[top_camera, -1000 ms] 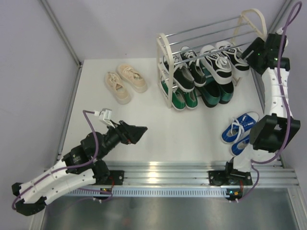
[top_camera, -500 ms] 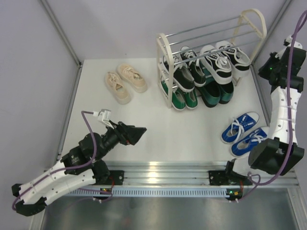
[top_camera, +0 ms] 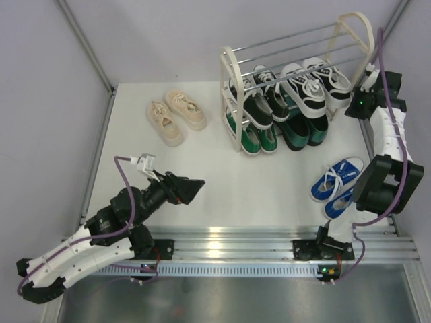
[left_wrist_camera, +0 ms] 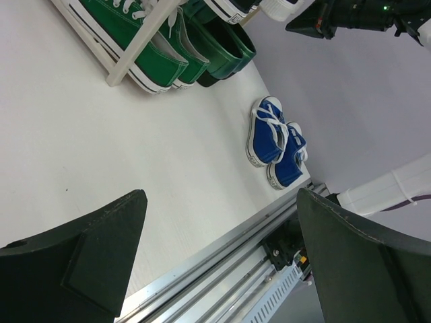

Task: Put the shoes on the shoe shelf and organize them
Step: Adjust the shoe at the shoe shelf.

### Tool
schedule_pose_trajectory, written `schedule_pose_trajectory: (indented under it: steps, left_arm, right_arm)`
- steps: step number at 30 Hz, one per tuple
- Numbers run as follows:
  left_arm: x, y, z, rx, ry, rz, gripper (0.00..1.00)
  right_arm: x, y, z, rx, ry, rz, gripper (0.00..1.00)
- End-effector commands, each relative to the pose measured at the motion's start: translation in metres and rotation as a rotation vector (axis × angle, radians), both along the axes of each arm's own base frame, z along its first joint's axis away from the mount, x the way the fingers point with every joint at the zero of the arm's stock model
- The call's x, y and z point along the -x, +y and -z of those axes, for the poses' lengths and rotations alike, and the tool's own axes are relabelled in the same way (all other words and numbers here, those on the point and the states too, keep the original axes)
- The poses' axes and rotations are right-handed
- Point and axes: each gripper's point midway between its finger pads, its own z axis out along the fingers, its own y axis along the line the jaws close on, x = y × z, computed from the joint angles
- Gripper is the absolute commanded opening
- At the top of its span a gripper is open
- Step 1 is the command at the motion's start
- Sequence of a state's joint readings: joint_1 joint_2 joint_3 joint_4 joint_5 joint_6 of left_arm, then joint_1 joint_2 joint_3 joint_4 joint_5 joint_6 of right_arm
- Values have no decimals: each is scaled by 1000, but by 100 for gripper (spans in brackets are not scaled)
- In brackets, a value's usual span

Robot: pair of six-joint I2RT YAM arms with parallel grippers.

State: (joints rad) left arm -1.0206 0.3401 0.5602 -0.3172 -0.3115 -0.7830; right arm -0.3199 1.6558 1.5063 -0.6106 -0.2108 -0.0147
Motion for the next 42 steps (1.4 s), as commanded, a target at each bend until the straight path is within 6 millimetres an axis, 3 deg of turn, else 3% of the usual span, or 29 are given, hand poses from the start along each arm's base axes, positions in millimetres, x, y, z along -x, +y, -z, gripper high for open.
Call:
schedule_pose_trajectory:
  steps: [1, 5, 13, 22, 25, 27, 28, 30, 31, 32, 33, 36, 38, 42]
  left_arm:
    - [-2, 1, -4, 8, -20, -12, 98]
    - [-2, 1, -4, 10, -19, -9, 98]
    - [-2, 1, -5, 11, -18, -9, 98]
    - [-2, 1, -4, 6, -21, -10, 98]
    - [-2, 2, -4, 6, -21, -10, 98]
    - [-2, 1, -4, 5, -21, -7, 98]
    - [-2, 1, -5, 6, -22, -7, 98]
    - [-2, 1, -5, 4, -23, -8, 98]
    - [-2, 1, -6, 4, -24, -5, 98]
    - [-2, 1, -7, 4, -26, -6, 98]
    - [-2, 1, -7, 4, -24, -8, 98]
    - [-2, 0, -8, 3, -25, -5, 98]
    - [-1, -1, -9, 3, -25, 3, 98]
    - [-1, -2, -10, 6, -23, 4, 98]
  right_arm:
    - [-31, 8, -41, 37, -127, -27, 0]
    - [-44, 14, -45, 13, -136, -17, 0]
    - [-44, 35, -47, -3, -139, -54, 0]
    - [-24, 16, -50, 114, -123, -32, 1]
    - [-8, 22, -69, 150, -172, -112, 4]
    - [5, 34, -68, 151, -177, -207, 7]
    - [15, 54, -79, 151, -223, -355, 9]
    - [37, 79, -70, 99, -196, -511, 10]
    - [49, 102, -76, 67, -235, -671, 14]
    - [57, 113, -75, 44, -235, -739, 15]
    - [76, 131, -69, -44, -204, -823, 15]
    - [99, 154, -56, -49, -148, -1027, 14]
    - [99, 168, -46, -8, -125, -1150, 10]
    - [77, 175, -36, 73, -107, -1161, 6]
